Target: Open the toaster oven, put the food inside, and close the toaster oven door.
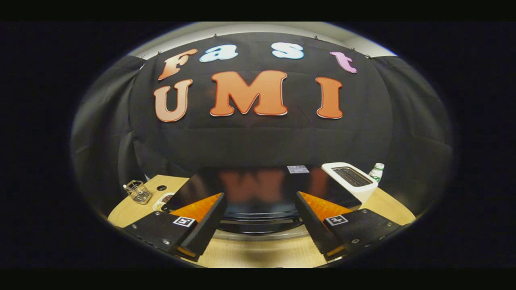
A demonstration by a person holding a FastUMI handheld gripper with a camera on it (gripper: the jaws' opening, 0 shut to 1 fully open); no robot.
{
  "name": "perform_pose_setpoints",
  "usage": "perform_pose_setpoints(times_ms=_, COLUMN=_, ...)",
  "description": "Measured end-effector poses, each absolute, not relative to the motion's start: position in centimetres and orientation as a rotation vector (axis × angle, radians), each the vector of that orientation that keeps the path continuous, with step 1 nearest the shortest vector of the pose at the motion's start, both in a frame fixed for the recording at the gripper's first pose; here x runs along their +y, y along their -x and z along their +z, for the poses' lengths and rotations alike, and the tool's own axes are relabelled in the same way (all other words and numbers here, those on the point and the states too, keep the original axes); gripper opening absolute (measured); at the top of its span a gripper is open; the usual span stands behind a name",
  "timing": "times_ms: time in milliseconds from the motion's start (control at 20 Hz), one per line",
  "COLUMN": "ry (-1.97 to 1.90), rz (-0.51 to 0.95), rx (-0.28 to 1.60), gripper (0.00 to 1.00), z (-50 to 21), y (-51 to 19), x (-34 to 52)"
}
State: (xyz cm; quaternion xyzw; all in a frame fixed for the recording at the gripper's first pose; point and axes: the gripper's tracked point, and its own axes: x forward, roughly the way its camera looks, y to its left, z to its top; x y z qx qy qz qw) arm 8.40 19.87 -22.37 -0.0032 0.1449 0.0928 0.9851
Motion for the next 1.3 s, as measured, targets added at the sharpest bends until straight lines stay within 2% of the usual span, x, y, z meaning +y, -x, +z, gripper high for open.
perform_pose_setpoints(times_ms=650, ry=0.001, rz=0.213, rx=0.388, gripper=1.00, z=-24.9, y=-5.5, x=19.3)
perform_pose_setpoints(times_ms=1300, ry=0.016, rz=0.215, rx=0.506, gripper=1.00, z=-29.6, y=4.4, x=16.8)
